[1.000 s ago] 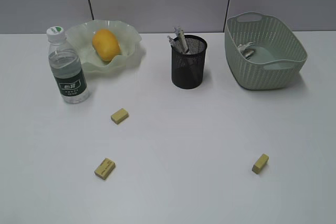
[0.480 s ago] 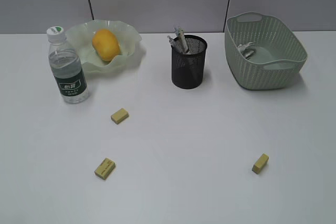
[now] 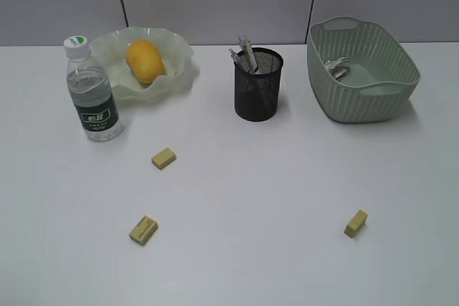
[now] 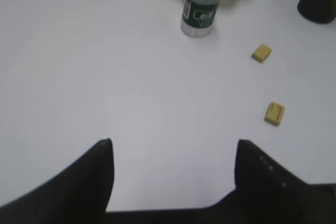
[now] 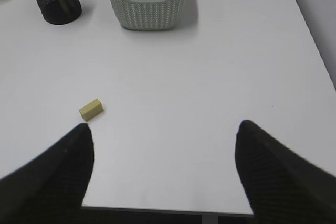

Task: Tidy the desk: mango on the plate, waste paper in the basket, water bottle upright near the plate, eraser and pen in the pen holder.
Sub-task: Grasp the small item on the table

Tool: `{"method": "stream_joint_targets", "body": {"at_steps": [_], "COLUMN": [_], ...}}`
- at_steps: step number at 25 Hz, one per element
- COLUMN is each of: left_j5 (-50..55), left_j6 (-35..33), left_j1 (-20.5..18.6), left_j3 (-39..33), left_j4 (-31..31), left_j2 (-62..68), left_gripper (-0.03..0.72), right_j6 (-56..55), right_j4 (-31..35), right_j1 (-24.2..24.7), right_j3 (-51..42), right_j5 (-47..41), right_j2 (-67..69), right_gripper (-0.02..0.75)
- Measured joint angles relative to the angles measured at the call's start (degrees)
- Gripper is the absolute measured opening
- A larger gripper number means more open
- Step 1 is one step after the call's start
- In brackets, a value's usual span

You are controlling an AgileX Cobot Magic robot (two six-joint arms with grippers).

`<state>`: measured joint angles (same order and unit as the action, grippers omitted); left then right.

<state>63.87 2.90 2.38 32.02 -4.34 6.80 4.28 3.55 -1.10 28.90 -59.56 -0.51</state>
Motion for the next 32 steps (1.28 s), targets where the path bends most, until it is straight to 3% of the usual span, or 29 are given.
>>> {"method": "stream_joint_targets", "body": {"at_steps": [15, 24, 28, 32], "left_j5": [5.72, 5.73, 5.73, 5.73], "left_j6": [-0.34, -1.48, -1.68, 0.23], "left_j1": [0.00, 0.63, 6.04, 15.10], "left_j3": [18.16, 26.56, 27.16, 27.34], "left_j4": [0.43, 0.81, 1.47, 2.22], "left_j2": [45.51, 64.29, 67.55, 71.07], "left_gripper": [0.519, 0.519, 0.519, 0.517], "right_j6": [0.00, 0.00, 0.00, 0.00], "right_j4": [0.00, 0.00, 0.00, 0.00], "right_j1": [0.00, 0.00, 0.00, 0.00], "right_j3": [0.00, 0.00, 0.00, 0.00], "right_j5": [0.00, 0.00, 0.00, 0.00], "right_j2": [0.00, 0.00, 0.00, 0.00], "right_gripper": [0.662, 0.662, 0.662, 0.662]}}
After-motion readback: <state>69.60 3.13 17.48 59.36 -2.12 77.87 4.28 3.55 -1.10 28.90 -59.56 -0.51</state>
